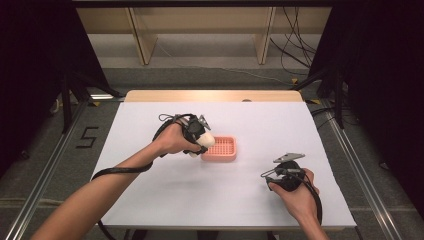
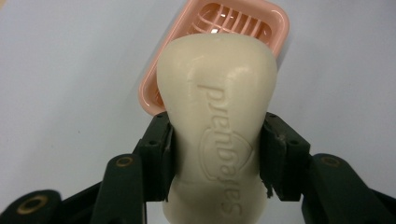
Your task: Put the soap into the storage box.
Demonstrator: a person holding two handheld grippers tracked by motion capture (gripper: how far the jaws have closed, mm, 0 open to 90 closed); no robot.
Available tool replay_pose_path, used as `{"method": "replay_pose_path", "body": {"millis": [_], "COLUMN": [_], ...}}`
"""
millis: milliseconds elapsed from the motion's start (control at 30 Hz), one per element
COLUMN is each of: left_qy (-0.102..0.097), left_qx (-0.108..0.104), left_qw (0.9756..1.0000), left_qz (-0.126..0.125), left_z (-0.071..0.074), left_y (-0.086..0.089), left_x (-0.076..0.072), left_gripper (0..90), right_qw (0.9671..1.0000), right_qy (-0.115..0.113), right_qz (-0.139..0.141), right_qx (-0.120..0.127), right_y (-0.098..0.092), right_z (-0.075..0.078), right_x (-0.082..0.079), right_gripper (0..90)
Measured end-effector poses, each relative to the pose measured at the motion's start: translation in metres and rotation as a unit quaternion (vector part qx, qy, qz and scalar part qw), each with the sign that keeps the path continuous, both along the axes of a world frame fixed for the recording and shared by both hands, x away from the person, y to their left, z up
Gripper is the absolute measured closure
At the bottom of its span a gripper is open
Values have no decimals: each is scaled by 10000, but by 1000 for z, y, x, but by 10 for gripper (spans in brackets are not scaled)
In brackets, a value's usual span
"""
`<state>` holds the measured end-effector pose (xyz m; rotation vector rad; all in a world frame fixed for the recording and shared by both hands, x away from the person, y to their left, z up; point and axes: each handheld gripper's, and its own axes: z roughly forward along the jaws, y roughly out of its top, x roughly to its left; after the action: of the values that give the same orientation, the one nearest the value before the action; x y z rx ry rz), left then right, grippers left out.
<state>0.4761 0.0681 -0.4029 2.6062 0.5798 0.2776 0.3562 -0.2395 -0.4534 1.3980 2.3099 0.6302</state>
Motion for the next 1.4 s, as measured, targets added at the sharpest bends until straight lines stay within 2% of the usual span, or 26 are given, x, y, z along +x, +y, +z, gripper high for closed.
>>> {"method": "replay_pose_path", "body": {"millis": [1400], "left_qy": [-162], "left_qx": [-42], "left_qw": [9996], "left_qz": [-247], "left_z": [-3], "left_y": [-20], "left_x": [11], "left_gripper": [496], "right_qw": [10000], "right_qy": [-5], "right_qz": [-74], "right_qx": [5], "right_y": [-2], "right_z": [1], "right_x": [-1], "right_gripper": [363]}}
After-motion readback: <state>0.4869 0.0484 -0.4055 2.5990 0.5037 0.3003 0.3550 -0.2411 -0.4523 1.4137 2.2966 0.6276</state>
